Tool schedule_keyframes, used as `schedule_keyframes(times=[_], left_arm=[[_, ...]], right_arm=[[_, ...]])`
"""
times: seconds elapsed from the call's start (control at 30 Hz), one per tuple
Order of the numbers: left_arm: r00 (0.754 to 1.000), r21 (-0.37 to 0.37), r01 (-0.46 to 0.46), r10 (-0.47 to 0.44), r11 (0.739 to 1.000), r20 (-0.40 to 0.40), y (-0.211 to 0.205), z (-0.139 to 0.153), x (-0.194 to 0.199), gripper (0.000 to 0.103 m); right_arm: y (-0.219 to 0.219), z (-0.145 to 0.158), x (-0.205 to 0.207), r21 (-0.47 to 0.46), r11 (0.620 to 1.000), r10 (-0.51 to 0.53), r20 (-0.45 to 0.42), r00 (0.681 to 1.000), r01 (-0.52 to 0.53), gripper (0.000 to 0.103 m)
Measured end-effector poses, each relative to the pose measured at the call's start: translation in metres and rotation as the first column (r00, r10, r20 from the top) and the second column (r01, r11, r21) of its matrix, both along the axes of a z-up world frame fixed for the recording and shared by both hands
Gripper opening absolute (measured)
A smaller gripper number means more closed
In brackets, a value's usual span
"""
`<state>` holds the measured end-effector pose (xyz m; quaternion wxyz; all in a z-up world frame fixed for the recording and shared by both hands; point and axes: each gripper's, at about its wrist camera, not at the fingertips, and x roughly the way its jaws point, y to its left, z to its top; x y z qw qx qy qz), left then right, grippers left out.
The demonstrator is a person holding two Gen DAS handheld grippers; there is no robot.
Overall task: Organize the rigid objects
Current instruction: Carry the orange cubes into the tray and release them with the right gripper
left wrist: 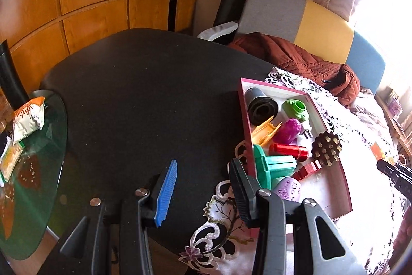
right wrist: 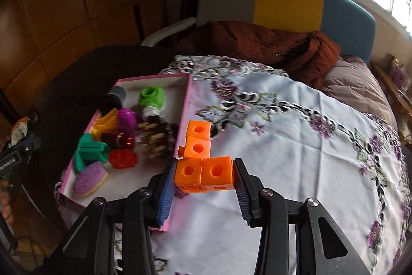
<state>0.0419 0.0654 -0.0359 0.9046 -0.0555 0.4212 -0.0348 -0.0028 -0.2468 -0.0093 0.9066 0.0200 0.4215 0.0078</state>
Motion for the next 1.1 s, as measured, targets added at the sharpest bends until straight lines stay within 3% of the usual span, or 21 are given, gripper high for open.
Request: schedule_keyframes(times=[0.2,0.47,0.6,0.9,1.1], left_arm=[[1.000,0.002,-0.017,0.017,1.000,-0.009,0.007,-0.005,0.000,0.042],[1.000,0.000,-0.019,0.019,1.000,-0.019,0.010,-0.010,0.001,0.042],[1.000,0.003,-0.005,0.005,1.000,-0.027,0.006,-0.013,0.000,0.042],[1.000,0.011,0.021,-0.021,1.000,-0.019,-0.004,-0.012,-0.003,0.042],[1.000,0.021,0.028,-0.028,0.999,-0.003,-0.007,-0.007,-0.008,0.042]], right_arm=[[0.059,-0.011,0.013,0.031,0.992,0.126,-0.024,0.992,-0.125,0.043],[0.106,-0.064,0.020,0.038,0.969,0.248,-0.183,0.951,-0.246,0.043],[0.107,-0.084,0.022,0.019,0.973,0.230,-0.220,0.948,-0.232,0.043],[0.104,-0.083,0.013,0.037,0.978,0.207,-0.194,0.959,-0.203,0.044],[0.100,-0.083,0.014,0.052,0.983,0.185,-0.191,0.964,-0.178,0.053]])
